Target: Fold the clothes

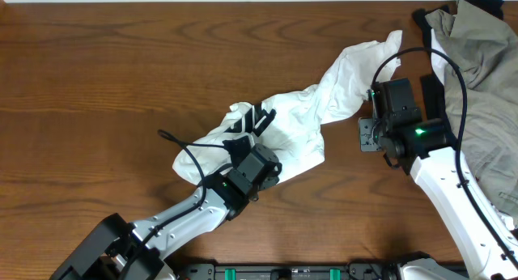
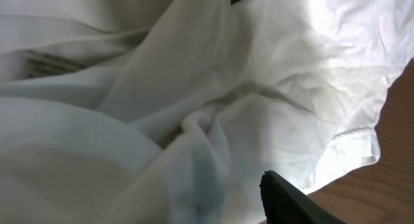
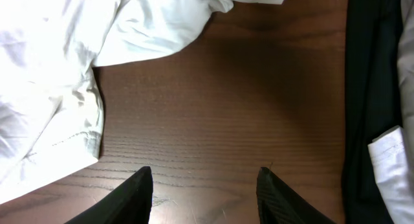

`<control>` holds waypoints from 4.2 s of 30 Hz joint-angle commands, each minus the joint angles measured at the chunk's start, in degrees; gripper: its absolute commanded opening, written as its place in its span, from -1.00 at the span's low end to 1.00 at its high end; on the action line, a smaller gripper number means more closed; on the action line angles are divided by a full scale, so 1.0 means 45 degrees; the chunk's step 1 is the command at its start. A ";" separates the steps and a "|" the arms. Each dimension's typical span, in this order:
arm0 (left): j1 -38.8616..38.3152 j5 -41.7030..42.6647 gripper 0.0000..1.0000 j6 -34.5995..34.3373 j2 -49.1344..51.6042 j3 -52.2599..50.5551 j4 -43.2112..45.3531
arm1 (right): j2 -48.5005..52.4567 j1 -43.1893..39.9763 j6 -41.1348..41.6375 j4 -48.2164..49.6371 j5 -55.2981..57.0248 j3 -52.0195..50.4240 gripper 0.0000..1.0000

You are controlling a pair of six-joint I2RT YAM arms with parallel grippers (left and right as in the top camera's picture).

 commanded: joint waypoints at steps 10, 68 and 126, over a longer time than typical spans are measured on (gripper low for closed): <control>-0.0797 0.0452 0.11 -0.0617 0.0121 -0.0029 -0.0010 | 0.0034 -0.0073 0.0146 -0.0039 0.0000 -0.0019 0.01; 0.3245 -0.3687 -0.89 0.1836 -1.4241 0.0325 -1.1162 | 0.1870 -0.0709 -0.0534 0.5163 -0.4741 -0.0019 0.01; 0.3245 -0.3594 -0.88 0.1841 -1.4241 0.0325 -1.1118 | 0.2890 -0.3852 0.1365 0.2171 -0.3381 -0.0019 0.39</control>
